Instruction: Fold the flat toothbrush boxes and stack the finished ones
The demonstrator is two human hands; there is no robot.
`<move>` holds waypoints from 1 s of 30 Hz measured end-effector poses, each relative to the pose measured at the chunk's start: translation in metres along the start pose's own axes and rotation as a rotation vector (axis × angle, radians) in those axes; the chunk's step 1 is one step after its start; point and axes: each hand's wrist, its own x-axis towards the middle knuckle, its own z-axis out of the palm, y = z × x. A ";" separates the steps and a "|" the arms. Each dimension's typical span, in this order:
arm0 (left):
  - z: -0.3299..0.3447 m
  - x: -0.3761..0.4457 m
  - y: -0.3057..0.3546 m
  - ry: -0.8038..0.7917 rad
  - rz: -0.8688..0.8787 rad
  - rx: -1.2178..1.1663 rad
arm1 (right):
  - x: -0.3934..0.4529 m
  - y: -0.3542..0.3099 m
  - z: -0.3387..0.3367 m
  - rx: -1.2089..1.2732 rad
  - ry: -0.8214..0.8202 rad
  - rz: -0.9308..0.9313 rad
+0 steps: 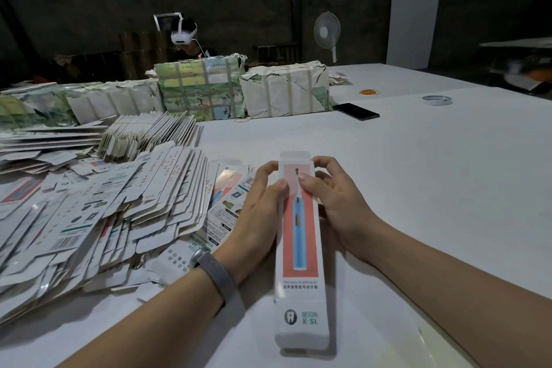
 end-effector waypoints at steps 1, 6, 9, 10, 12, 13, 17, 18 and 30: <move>0.000 0.000 0.000 -0.005 0.002 0.014 | 0.001 0.001 0.000 0.002 0.014 -0.001; 0.000 0.000 0.001 -0.007 -0.016 0.030 | 0.002 0.002 0.001 0.005 0.047 -0.003; 0.001 -0.001 0.002 0.005 -0.025 0.025 | 0.001 0.001 0.001 0.029 0.066 -0.003; 0.001 -0.001 0.003 0.006 -0.030 0.025 | 0.001 0.000 0.000 0.034 0.075 -0.005; 0.001 -0.001 0.003 -0.001 -0.034 0.035 | 0.000 0.000 -0.001 0.022 0.095 -0.025; 0.001 -0.001 0.003 -0.006 -0.037 0.042 | 0.000 0.000 -0.002 0.011 0.103 -0.039; 0.001 -0.001 0.004 -0.015 -0.046 0.051 | 0.001 0.000 -0.002 0.024 0.126 -0.080; 0.001 -0.002 0.003 -0.014 -0.045 0.043 | 0.001 0.000 -0.002 0.041 0.126 -0.083; 0.001 -0.001 0.002 -0.014 -0.038 0.057 | 0.000 -0.002 -0.003 0.020 0.067 -0.065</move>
